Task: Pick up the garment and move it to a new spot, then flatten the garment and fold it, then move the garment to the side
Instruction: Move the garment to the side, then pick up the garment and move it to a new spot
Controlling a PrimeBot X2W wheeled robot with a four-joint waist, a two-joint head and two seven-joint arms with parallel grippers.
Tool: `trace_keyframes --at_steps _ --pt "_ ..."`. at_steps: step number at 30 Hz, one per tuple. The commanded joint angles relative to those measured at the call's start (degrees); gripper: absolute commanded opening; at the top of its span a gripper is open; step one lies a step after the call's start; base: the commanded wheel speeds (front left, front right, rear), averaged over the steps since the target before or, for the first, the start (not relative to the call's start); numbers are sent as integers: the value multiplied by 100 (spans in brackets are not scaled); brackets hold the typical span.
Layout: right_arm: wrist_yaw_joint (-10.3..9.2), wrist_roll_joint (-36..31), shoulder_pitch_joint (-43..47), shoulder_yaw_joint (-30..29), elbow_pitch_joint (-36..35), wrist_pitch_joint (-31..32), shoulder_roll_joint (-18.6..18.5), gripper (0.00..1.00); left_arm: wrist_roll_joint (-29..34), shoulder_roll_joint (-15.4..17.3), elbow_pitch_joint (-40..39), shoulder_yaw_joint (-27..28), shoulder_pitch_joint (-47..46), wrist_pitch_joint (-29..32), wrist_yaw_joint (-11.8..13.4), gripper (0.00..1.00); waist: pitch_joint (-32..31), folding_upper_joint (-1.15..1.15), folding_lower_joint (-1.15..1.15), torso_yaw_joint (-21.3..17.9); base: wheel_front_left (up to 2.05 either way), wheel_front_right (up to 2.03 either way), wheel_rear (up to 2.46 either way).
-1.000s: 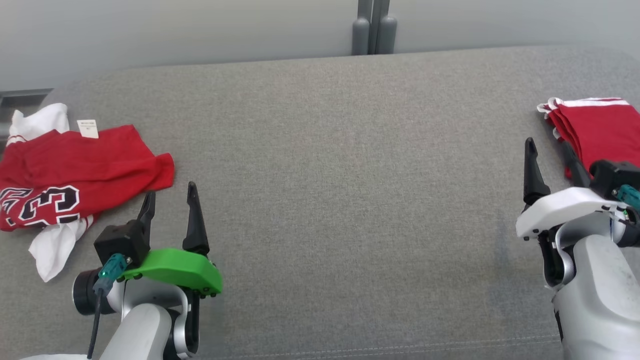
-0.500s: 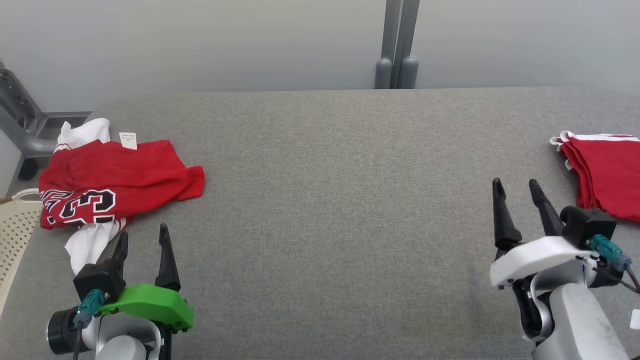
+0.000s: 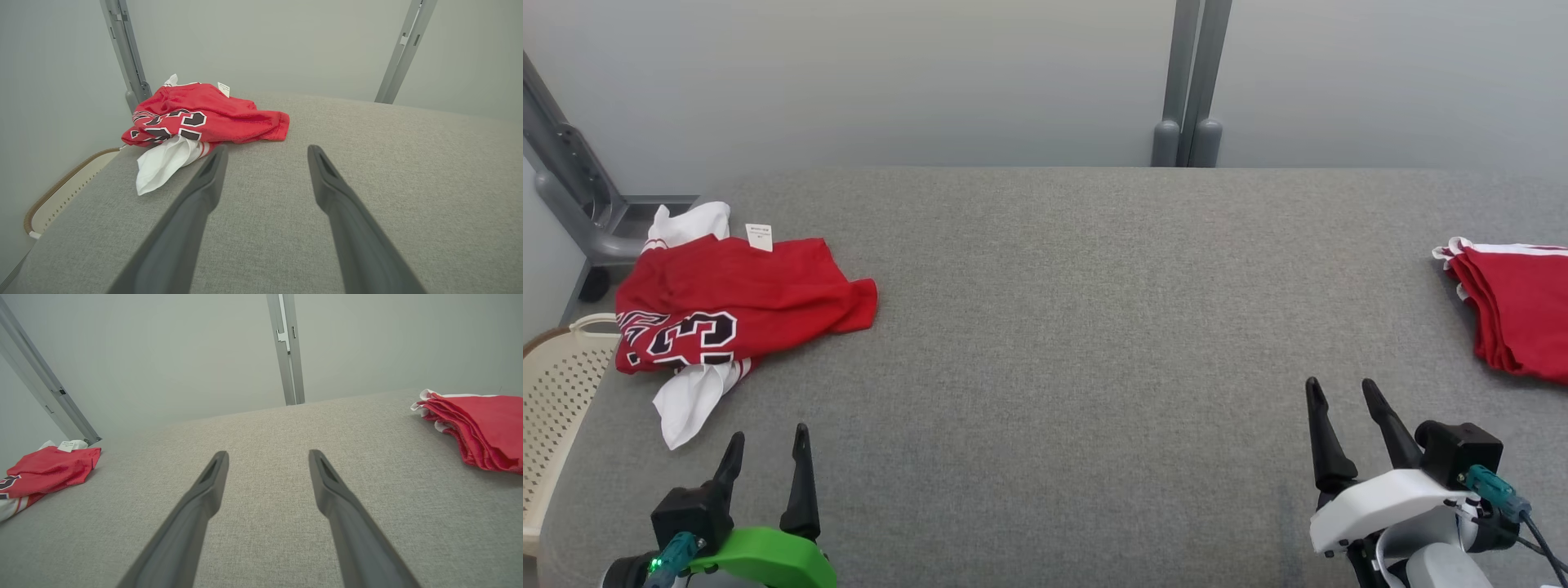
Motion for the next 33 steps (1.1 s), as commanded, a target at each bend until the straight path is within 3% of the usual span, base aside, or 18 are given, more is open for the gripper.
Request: trace_keyframes --at_steps 1,6,16,23,33 --pt "-2 19 94 -3 44 -42 -9 100 5 45 -15 61 120 -44 -18 100 -24 0 0 6 0 0 0" --pt "-3 -41 195 -2 139 -28 -8 100 -48 -89 -239 379 319 -46 -94 100 -72 0 0 19 0 0 0" --pt "-3 -58 222 56 147 -91 -8 100 571 -650 -888 1207 742 -44 -767 100 -61 0 0 105 0 0 0" --pt "-3 -234 239 -2 134 -93 -8 100 1019 -878 -732 1379 777 -45 -1090 100 -20 0 0 109 0 0 0" --pt "-3 -263 260 17 109 -70 -8 100 1296 -1057 -493 1486 685 -44 -1280 100 23 0 0 79 0 0 0"
